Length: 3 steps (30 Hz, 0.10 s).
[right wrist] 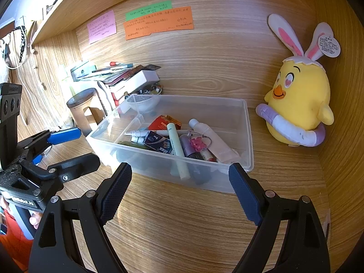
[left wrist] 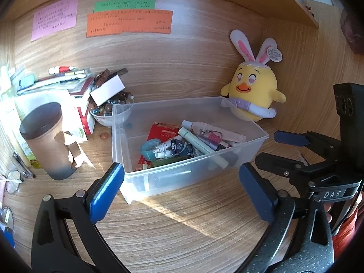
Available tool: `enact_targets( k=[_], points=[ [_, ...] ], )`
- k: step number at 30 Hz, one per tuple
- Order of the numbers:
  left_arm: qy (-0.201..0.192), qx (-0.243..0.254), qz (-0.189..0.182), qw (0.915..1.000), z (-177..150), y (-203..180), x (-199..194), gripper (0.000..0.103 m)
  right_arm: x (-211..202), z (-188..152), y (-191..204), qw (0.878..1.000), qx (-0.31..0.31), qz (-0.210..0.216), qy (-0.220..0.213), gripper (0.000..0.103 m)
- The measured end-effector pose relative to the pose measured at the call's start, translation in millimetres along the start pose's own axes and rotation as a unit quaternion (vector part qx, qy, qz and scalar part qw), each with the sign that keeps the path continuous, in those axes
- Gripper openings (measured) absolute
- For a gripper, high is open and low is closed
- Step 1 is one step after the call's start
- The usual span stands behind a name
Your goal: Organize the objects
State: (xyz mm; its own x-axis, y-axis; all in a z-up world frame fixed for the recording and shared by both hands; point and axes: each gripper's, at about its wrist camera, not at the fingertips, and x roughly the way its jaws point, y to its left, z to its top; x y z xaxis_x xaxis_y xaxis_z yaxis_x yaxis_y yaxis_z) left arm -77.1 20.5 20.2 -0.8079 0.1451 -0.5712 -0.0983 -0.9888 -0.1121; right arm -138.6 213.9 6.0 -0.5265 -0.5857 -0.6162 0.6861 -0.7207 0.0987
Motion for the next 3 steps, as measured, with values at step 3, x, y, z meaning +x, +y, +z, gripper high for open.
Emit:
enact_targets(
  k=[3],
  points=[
    [0.001,0.001,-0.003,1.0000,0.1,-1.7,-0.6,0.102,0.1,-1.1,-0.7,1.000,0.002,0.001,0.001,0.085]
  ],
)
